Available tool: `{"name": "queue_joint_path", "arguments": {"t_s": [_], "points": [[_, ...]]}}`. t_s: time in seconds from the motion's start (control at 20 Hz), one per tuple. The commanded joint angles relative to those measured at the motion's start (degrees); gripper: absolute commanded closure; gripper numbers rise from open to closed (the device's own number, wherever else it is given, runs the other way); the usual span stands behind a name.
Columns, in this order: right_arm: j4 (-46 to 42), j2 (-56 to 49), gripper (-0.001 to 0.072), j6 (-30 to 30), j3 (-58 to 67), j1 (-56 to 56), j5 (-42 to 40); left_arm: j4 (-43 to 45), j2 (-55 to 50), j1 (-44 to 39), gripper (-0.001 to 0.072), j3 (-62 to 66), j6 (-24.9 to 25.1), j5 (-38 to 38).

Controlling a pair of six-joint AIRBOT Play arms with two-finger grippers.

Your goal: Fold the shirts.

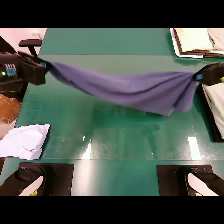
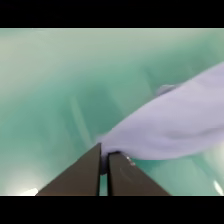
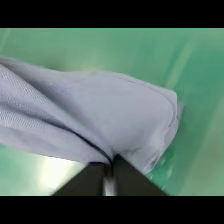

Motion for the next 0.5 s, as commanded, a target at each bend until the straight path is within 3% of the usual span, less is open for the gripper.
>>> {"name": "queue_joint_path", "arguments": {"t_s": [0.0, 0.1, 0.3, 0.45], "points": [[0.55, -5.62, 0.0142, -0.09, -4.87, 1.90, -5.95, -0.63, -0.66, 0.02, 0.0679, -1.29, 0.02, -6.32], [0.59, -9.62, 0.0138, -0.09, -4.81, -0.02, -8.22, -0.63, -0.66, 0.02, 0.0679, -2.03, 0.02, -6.97], [0.66, -14.78, 0.0138, -1.20, -7.89, -2.84, -1.70, -0.55, -0.68, 0.02, 0.0679, -2.01, 0.04, -7.41], [1.81, -14.80, 0.0138, -1.77, -16.28, -0.74, -5.57, -0.55, -0.74, 0.02, 0.0679, -2.03, 0.04, -6.71]]}}
